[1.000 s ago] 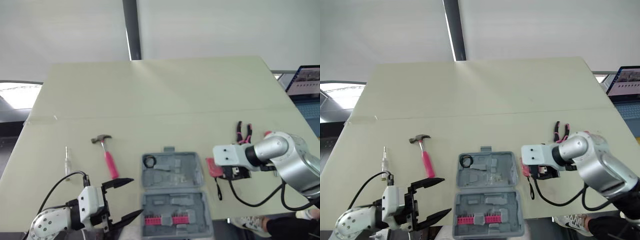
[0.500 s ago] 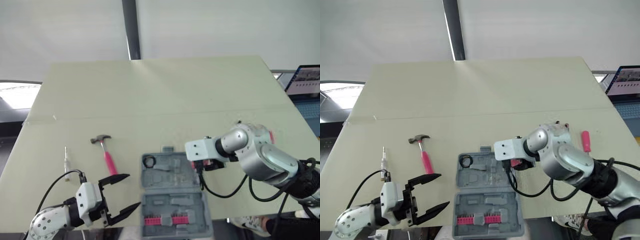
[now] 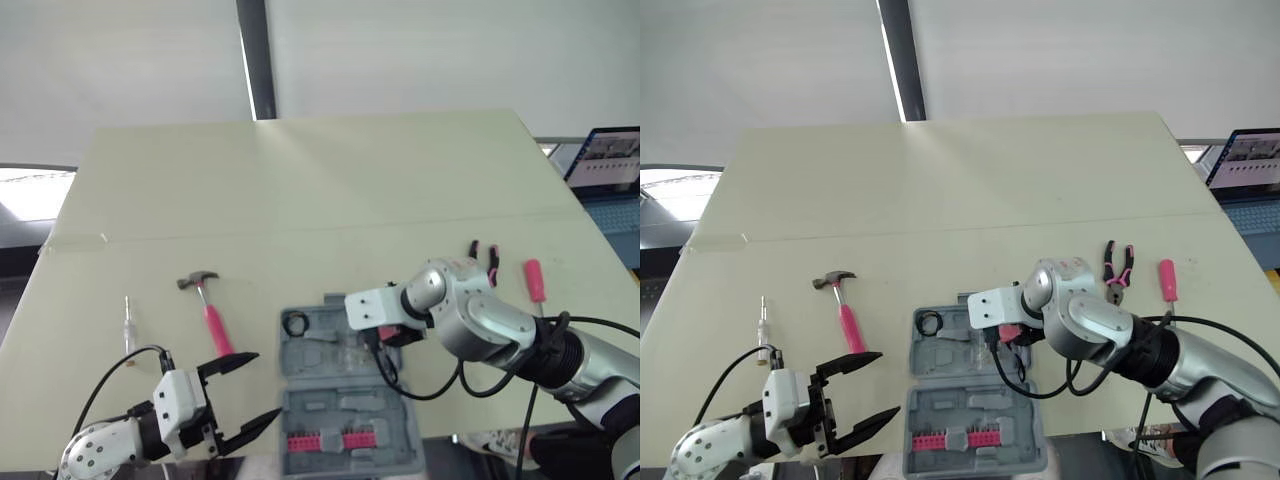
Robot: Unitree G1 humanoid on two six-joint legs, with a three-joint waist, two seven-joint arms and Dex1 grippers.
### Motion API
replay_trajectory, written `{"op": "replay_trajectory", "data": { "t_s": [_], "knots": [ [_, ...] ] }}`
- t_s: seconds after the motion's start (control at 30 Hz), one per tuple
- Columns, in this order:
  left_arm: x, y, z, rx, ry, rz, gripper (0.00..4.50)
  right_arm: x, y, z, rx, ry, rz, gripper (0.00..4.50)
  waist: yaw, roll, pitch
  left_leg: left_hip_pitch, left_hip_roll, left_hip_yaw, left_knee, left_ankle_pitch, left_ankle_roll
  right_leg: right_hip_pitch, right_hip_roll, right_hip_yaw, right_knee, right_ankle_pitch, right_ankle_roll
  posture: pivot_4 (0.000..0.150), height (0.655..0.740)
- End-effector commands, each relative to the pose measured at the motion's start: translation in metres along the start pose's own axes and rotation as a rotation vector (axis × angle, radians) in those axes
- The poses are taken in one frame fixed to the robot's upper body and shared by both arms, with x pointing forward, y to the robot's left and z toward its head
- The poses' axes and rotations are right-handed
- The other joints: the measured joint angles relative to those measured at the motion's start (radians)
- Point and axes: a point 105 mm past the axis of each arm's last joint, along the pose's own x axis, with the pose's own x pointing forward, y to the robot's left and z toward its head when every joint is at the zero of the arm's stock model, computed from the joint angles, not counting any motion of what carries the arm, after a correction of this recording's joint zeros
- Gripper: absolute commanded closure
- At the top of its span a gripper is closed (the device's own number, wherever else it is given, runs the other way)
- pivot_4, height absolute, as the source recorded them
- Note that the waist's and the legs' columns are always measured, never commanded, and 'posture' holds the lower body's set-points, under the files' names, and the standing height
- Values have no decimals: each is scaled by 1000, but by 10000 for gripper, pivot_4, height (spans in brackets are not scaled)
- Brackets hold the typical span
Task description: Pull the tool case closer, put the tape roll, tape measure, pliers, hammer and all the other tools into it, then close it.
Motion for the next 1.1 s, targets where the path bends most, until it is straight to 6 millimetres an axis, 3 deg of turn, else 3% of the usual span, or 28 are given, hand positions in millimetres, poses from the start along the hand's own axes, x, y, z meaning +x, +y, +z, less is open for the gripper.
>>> {"op": "replay_trajectory", "data": {
  "t_s": [0.03,1.1],
  "knots": [
    [1,-5,3,17,-11,-7,0,-8,-10,5,-36,-4,-58,15644,0,0,0,0,0,0,0,0,0,0,0,0,0,0,0,1500,7373],
    [8,-9,1,16,-22,-23,0,-3,-11,15,-83,-4,-58,15644,0,0,0,0,0,0,0,0,0,0,0,0,0,0,0,1500,7373]
  ]
}}
